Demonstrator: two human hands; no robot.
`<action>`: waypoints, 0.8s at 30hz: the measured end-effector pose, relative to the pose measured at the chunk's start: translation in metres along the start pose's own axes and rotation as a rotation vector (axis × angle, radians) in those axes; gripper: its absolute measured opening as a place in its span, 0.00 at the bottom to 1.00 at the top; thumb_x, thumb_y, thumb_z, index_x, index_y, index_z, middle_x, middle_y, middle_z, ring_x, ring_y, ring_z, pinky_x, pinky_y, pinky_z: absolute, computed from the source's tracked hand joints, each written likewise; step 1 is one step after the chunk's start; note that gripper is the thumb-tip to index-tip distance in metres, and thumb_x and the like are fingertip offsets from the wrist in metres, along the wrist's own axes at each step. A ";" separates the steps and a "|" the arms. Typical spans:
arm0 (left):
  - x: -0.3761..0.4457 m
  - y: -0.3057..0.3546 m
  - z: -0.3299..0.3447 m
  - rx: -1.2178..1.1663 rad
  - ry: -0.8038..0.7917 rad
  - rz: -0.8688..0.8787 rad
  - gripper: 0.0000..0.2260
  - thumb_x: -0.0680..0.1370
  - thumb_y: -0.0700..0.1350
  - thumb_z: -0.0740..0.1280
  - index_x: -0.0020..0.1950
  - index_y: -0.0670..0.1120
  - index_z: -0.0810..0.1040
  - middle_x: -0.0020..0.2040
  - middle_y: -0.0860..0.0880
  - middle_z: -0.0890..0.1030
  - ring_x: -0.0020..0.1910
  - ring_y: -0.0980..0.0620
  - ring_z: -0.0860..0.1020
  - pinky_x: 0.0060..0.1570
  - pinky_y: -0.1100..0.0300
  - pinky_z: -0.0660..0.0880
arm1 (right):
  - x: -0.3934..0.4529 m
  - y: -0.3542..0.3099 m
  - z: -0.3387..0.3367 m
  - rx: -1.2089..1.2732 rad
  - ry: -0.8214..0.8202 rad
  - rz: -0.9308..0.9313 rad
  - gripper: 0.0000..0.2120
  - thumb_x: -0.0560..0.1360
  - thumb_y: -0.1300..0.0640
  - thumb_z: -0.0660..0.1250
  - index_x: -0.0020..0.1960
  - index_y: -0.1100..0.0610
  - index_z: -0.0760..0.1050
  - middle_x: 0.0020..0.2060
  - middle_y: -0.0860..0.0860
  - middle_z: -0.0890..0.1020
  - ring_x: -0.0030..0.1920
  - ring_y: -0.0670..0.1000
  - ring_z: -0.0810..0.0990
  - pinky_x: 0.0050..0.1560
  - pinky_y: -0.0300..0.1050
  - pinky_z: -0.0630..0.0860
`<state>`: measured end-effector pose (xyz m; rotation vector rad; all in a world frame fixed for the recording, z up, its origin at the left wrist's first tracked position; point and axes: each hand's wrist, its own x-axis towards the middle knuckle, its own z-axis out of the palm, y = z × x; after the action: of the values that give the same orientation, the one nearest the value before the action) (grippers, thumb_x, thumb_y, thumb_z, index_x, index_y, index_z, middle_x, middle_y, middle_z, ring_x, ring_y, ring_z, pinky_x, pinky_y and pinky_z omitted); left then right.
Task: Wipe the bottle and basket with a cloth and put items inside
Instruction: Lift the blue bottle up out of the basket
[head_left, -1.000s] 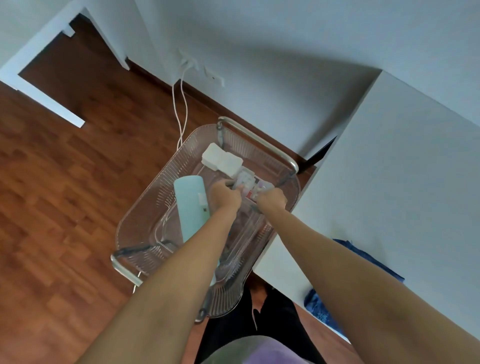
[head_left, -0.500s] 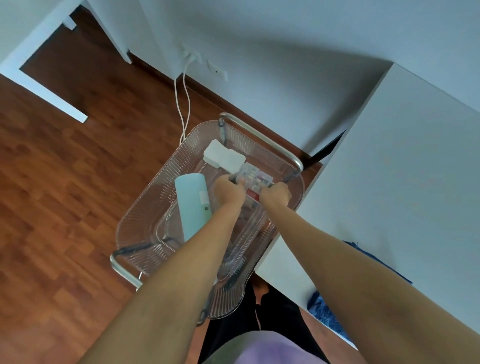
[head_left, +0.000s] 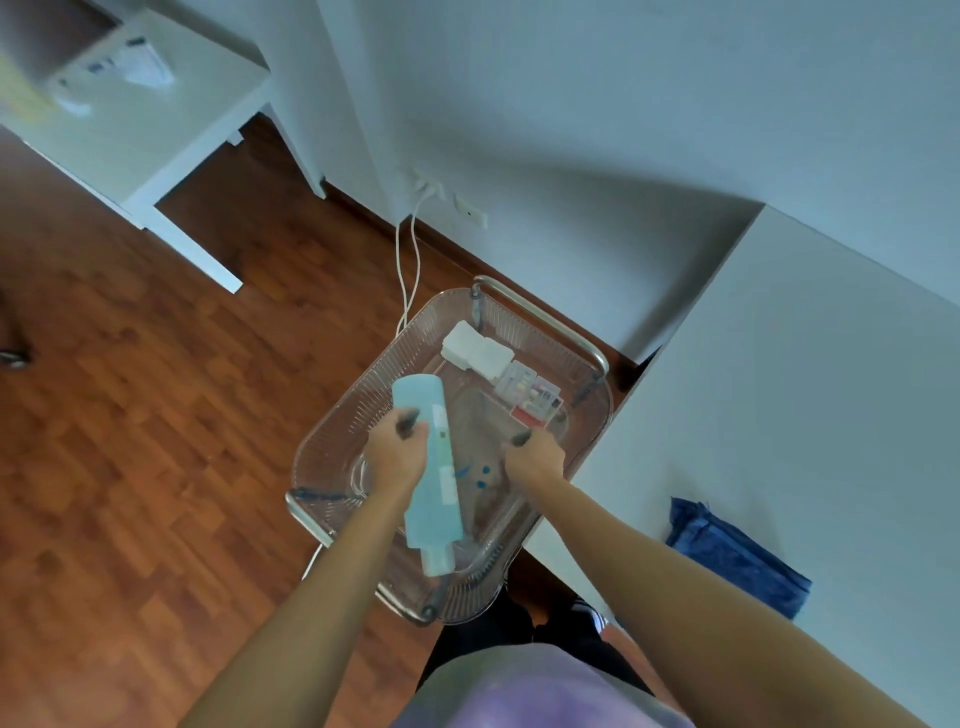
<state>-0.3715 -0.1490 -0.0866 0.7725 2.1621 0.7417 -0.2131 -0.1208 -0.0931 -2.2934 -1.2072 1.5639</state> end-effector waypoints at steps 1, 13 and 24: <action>-0.004 -0.007 -0.005 0.017 0.031 -0.063 0.13 0.77 0.40 0.66 0.62 0.43 0.78 0.60 0.46 0.81 0.56 0.49 0.78 0.55 0.56 0.75 | -0.007 0.003 0.005 -0.027 -0.045 -0.019 0.13 0.76 0.61 0.64 0.59 0.63 0.75 0.53 0.58 0.82 0.48 0.54 0.80 0.48 0.46 0.79; -0.027 -0.039 0.007 -0.006 -0.252 -0.483 0.18 0.76 0.30 0.60 0.65 0.35 0.73 0.60 0.36 0.79 0.54 0.40 0.79 0.52 0.50 0.78 | -0.032 0.037 0.060 -0.326 -0.283 -0.150 0.15 0.77 0.56 0.63 0.55 0.68 0.77 0.53 0.61 0.82 0.54 0.59 0.81 0.54 0.48 0.77; -0.031 -0.025 -0.008 -0.052 -0.504 -0.601 0.18 0.81 0.39 0.62 0.70 0.35 0.68 0.68 0.39 0.74 0.66 0.41 0.74 0.60 0.51 0.73 | -0.032 0.039 0.059 -0.289 -0.257 -0.171 0.20 0.78 0.49 0.61 0.56 0.67 0.77 0.52 0.60 0.83 0.51 0.57 0.82 0.54 0.50 0.79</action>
<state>-0.3672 -0.1896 -0.0868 0.2129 1.7573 0.2490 -0.2458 -0.1878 -0.1162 -2.1167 -1.7471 1.7598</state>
